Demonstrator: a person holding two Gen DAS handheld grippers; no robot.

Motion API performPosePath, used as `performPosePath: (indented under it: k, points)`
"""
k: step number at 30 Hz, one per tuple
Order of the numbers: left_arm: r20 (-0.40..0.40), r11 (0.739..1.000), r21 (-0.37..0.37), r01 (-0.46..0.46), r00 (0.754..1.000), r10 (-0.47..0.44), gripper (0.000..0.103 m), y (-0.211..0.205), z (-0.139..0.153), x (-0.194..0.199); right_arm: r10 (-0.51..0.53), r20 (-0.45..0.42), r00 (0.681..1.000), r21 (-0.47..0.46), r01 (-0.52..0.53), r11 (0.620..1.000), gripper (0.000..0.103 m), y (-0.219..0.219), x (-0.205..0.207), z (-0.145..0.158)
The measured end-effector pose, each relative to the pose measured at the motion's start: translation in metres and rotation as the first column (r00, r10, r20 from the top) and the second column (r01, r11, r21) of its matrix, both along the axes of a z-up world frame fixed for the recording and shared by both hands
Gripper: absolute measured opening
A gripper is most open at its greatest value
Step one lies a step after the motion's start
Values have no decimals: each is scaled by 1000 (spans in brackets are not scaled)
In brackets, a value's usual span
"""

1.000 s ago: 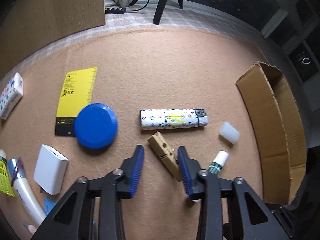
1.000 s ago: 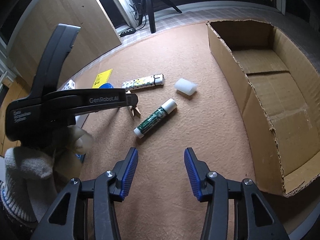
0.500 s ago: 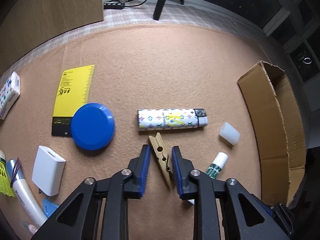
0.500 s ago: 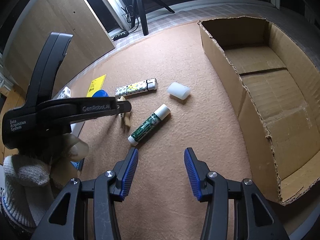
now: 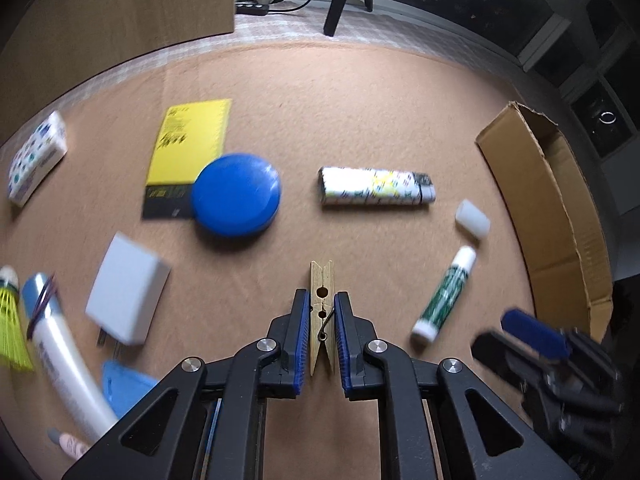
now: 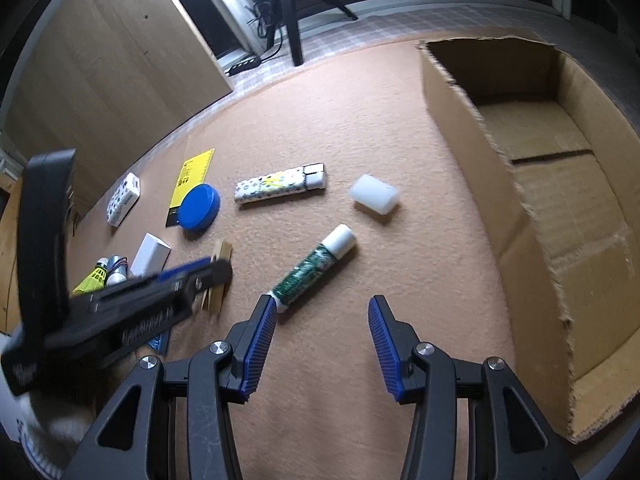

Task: Organize objects
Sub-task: 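Grasp the green-and-white glue stick with the right tool, then carry clothespin and glue stick into the cardboard box and release both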

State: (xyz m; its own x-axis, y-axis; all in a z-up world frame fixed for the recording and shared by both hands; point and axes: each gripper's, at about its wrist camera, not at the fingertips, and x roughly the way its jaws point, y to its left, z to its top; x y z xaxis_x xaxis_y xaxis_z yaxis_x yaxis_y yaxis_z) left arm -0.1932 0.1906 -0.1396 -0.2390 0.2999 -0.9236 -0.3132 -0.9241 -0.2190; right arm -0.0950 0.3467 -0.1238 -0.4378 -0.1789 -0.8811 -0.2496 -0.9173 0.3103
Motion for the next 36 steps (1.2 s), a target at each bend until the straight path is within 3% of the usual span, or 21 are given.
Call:
performPosePath:
  k: [9,14,21,24,33,36]
  points:
    - [14,999,15,-51,999,51,13,-32,2,46,5,66,998,22,-6,1000,44,-1,-31,-18]
    - [9,997,12,-78,997,78,13,-46,4,62,71,82,994,101,-80,992,44,-12,-44,-18]
    - [-6,997,17,-72,997,72,32,-53,11,62,221,108,969,198,-239,951,20,-28,-44,-18]
    - [0,997,12,-76,997,76,32,-56,10,63,245,114,963,193,-263,945,14,-30,-41,-19]
    - [8,998,8,-58,998,58,31,-50,6,70,304,96,948,179,-317,931,14,-35,-5,-17]
    - [8,997,10,-74,997,74,14,-52,5,71,302,77,950,170,-311,935,14,-32,10,-16]
